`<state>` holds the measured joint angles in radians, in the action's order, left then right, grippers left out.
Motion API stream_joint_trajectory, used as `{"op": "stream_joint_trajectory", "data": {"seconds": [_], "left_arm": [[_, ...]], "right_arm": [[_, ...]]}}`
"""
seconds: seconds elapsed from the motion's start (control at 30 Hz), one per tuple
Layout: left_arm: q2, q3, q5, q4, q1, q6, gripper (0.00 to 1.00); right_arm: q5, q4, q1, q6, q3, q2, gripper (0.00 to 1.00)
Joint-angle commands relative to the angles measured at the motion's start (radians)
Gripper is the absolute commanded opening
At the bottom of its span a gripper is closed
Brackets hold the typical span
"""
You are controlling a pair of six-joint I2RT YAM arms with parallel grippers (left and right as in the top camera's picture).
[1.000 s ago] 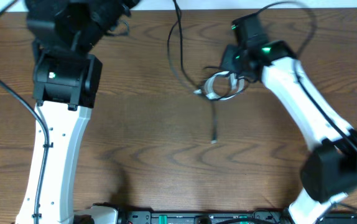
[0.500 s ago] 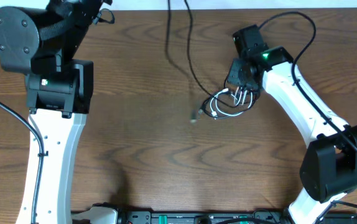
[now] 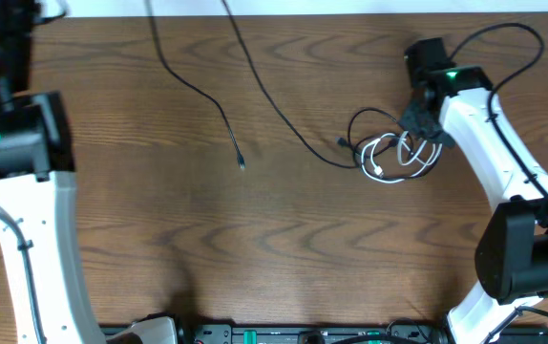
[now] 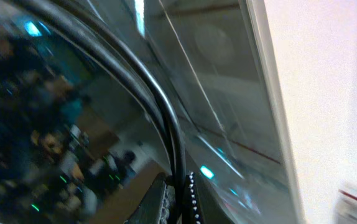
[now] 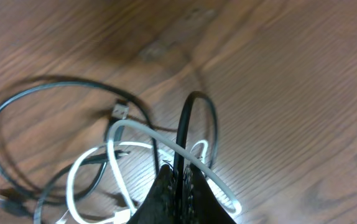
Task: Untangle cables
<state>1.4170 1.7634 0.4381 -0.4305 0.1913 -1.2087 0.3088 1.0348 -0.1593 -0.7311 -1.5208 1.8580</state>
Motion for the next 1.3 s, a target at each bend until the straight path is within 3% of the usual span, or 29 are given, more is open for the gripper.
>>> {"op": "stream_joint_trajectory", "data": {"seconds": [0.0, 0.2, 0.33, 0.43, 0.5, 0.73, 0.9, 1.07, 1.27], "left_arm": [[-0.038, 0.021, -0.009, 0.016, 0.067, -0.046, 0.07], [-0.039, 0.021, 0.004, 0.092, 0.164, -0.05, 0.07], [-0.039, 0.021, 0.032, 0.211, 0.2, -0.049, 0.07], [-0.038, 0.021, 0.047, 0.284, 0.199, -0.043, 0.07], [-0.038, 0.021, 0.063, 0.307, 0.197, -0.042, 0.07], [-0.04, 0.021, 0.127, 0.301, 0.183, -0.043, 0.07], [-0.04, 0.021, 0.139, 0.298, 0.151, -0.046, 0.07], [-0.039, 0.021, 0.15, 0.299, 0.125, -0.045, 0.08], [-0.039, 0.021, 0.191, 0.299, 0.123, -0.046, 0.08]], "right_arm": [[-0.001, -0.001, 0.032, -0.004, 0.005, 0.0, 0.02], [0.062, -0.002, 0.063, -0.005, 0.006, 0.0, 0.01], [-0.059, -0.026, 0.071, 0.071, 0.006, 0.0, 0.42], [-0.284, -0.097, 0.065, 0.31, 0.006, 0.0, 0.87], [-0.432, -0.134, 0.06, 0.444, 0.005, 0.0, 0.99], [-0.861, -0.216, 0.062, 0.558, -0.034, -0.051, 0.99], [-1.225, -0.288, 0.037, 0.842, -0.039, -0.129, 0.99], [-1.12, -0.252, -0.08, 0.975, -0.034, -0.132, 0.99], [-1.011, -0.312, -0.274, 0.974, -0.028, -0.036, 0.99]]}}
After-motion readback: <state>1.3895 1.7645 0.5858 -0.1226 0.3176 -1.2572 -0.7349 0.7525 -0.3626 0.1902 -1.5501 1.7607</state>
